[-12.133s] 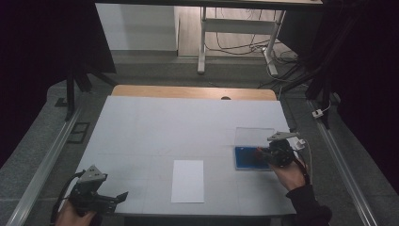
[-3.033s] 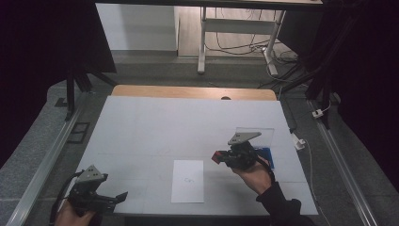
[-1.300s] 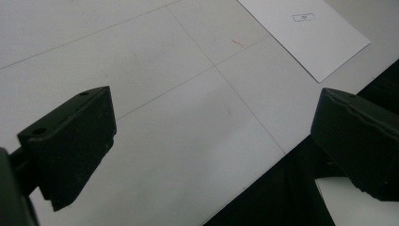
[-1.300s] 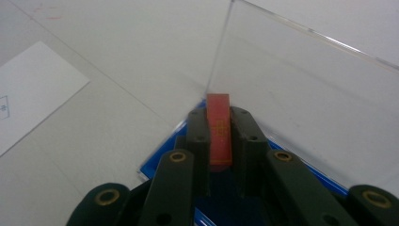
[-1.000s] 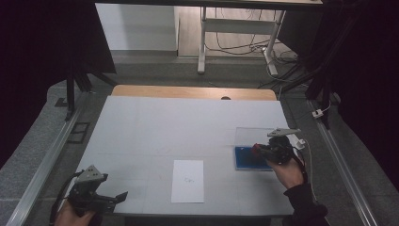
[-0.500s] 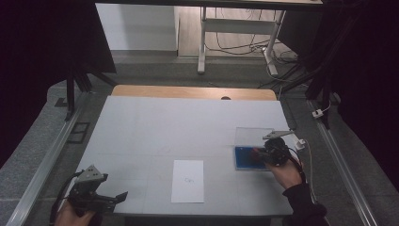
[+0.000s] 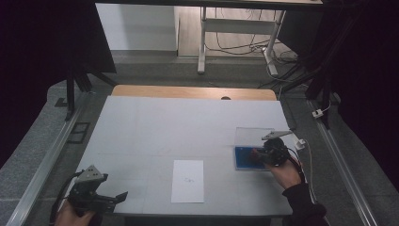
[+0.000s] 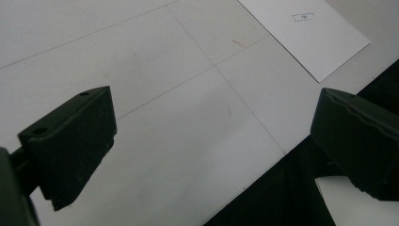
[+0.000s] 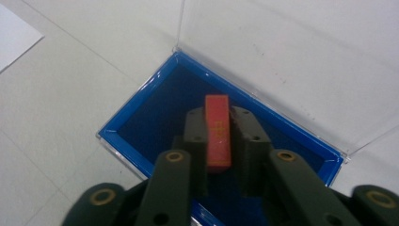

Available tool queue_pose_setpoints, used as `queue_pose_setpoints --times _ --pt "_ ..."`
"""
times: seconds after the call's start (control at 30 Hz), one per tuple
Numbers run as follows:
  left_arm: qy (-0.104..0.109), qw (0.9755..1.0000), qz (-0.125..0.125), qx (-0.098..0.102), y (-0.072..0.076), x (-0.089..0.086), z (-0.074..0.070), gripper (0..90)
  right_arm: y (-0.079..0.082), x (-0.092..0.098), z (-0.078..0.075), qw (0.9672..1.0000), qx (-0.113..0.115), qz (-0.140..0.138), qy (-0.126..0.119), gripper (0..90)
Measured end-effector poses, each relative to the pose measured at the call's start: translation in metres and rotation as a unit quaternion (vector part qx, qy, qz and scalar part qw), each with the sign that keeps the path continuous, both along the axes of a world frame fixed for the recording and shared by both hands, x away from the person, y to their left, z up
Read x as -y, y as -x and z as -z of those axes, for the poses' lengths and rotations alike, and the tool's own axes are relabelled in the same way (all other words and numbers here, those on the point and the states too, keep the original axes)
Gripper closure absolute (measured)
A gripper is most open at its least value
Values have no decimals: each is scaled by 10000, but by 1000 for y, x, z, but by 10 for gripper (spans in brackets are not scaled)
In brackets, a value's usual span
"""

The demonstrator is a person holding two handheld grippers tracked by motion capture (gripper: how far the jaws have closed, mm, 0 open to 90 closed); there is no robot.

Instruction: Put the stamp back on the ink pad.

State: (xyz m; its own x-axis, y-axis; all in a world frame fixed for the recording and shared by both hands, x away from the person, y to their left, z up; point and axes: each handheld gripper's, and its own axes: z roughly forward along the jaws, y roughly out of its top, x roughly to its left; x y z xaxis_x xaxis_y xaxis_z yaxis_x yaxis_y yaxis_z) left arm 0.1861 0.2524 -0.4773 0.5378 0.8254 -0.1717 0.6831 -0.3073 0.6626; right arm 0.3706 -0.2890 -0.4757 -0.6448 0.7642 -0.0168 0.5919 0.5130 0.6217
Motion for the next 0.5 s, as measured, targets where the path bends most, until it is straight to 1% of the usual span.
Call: queue_pose_setpoints --times 0.13,0.37,0.5 --pt "7 10000 -3 0 0 0 0 11 1 0 -3 9999 99 32 -94 724" --pt "22 10000 -4 -8 0 0 0 11 3 0 -8 9996 182 34 -208 663" --pt "19 10000 -9 -4 0 0 0 11 5 -1 -11 9991 243 55 -347 594"
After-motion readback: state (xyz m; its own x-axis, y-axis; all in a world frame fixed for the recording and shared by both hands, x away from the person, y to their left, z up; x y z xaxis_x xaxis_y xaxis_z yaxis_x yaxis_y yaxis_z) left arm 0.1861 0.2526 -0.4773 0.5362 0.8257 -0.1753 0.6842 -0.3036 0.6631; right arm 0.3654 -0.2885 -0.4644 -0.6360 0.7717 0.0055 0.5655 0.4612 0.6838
